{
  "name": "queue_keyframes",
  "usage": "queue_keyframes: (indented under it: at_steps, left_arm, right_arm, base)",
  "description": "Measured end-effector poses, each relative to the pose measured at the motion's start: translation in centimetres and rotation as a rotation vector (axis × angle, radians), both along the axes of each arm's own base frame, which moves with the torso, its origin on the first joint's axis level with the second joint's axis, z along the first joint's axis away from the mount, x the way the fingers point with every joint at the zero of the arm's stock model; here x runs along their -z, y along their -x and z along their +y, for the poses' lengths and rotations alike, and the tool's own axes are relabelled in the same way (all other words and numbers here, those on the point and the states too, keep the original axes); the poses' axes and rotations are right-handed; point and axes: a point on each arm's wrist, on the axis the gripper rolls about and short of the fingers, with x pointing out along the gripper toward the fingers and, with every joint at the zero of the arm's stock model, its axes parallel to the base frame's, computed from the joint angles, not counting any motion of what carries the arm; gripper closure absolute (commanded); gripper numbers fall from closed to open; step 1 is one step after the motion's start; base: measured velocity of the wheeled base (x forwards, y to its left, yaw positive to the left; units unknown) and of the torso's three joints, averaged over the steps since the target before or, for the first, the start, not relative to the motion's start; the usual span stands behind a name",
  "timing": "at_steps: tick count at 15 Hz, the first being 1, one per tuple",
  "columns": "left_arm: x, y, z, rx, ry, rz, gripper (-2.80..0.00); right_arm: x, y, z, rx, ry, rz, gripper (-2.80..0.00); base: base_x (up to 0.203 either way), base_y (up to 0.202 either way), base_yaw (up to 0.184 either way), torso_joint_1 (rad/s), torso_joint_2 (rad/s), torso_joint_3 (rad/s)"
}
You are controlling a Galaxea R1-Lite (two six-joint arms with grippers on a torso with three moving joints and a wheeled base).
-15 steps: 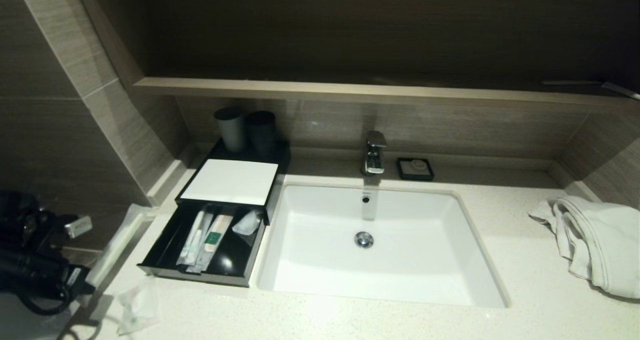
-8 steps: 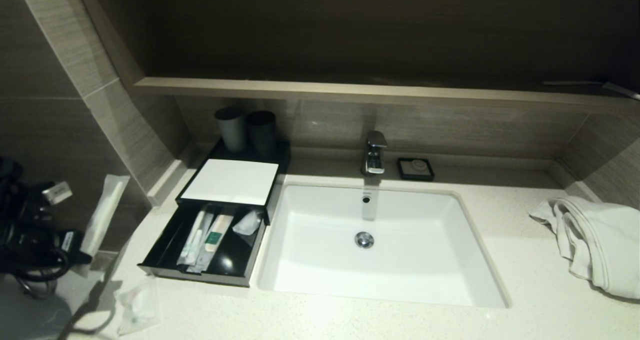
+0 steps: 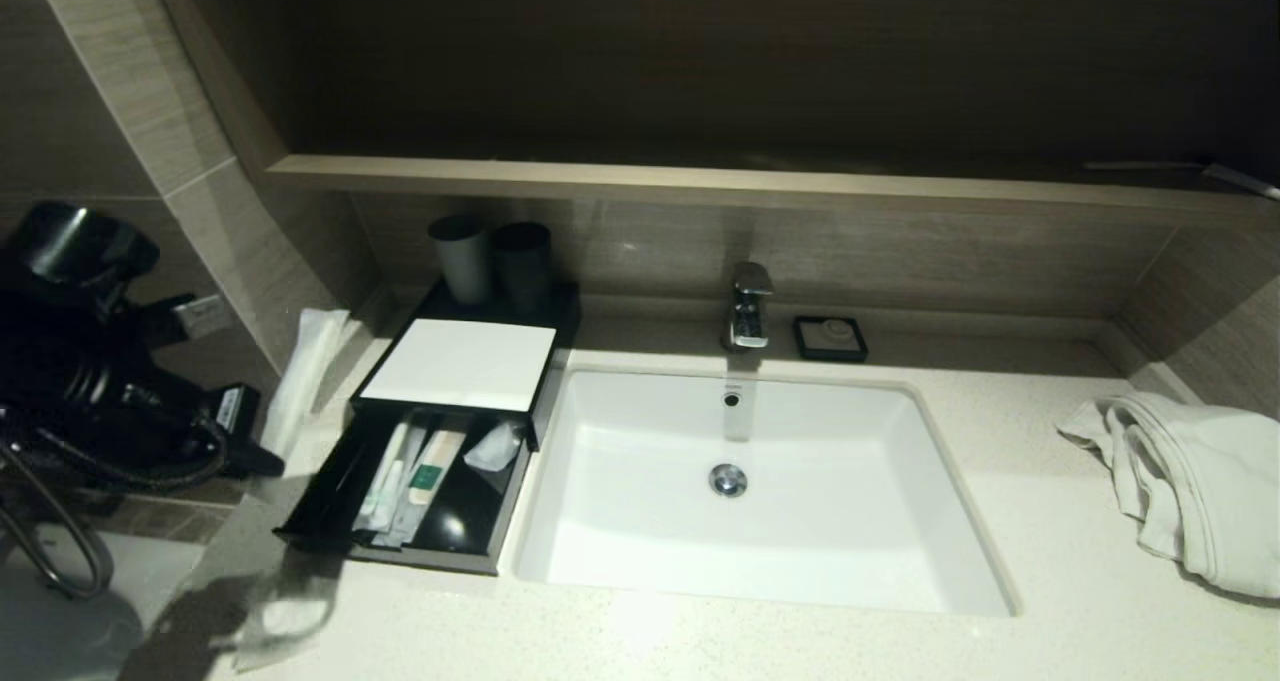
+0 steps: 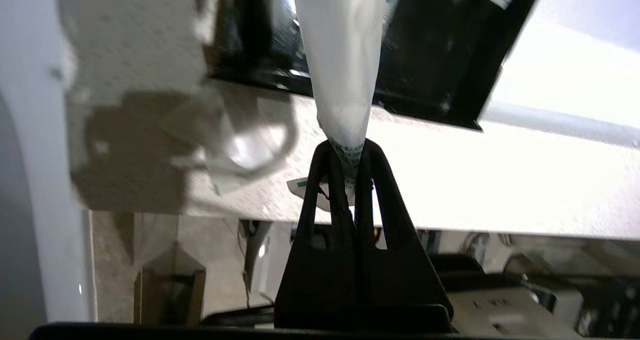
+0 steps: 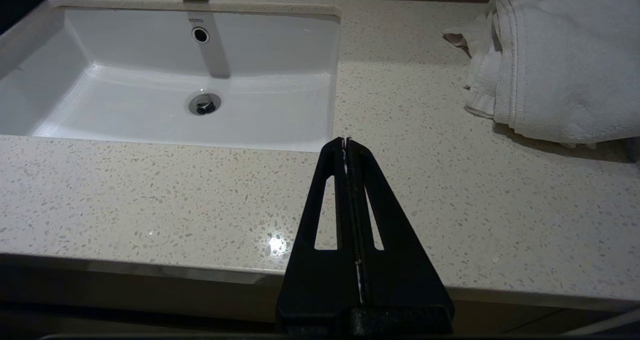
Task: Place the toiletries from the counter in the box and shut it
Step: Place the bathroom toiletry into the drawer
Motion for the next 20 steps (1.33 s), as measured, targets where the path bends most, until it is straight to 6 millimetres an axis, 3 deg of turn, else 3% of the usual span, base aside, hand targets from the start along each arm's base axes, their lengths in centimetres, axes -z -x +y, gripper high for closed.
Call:
queue_keyframes:
  at_steps: [7,15,20]
  left_arm:
    - [1.0,-0.7,-3.5,0.119,0.010,0.211,0.00]
    - [2.6,-1.0,-4.1,0.181,-0.010,0.337,0.00]
    - [4.0,-2.8,-4.2,0.187,-0.015,0.377,0.00]
  right_arm:
    - [0.0,0.0,0.0,0.000,0.000,0.000,0.00]
    - [0.0,0.0,0.0,0.000,0.000,0.000,0.00]
    - [0.0,0.0,0.0,0.000,0.000,0.000,0.00]
  base:
    - [0.000,0.000,0.000,0.000,0.00,0.000]
    - [0.000,0.000,0.000,0.000,0.00,0.000]
    - [0.000,0.000,0.000,0.000,0.00,0.000]
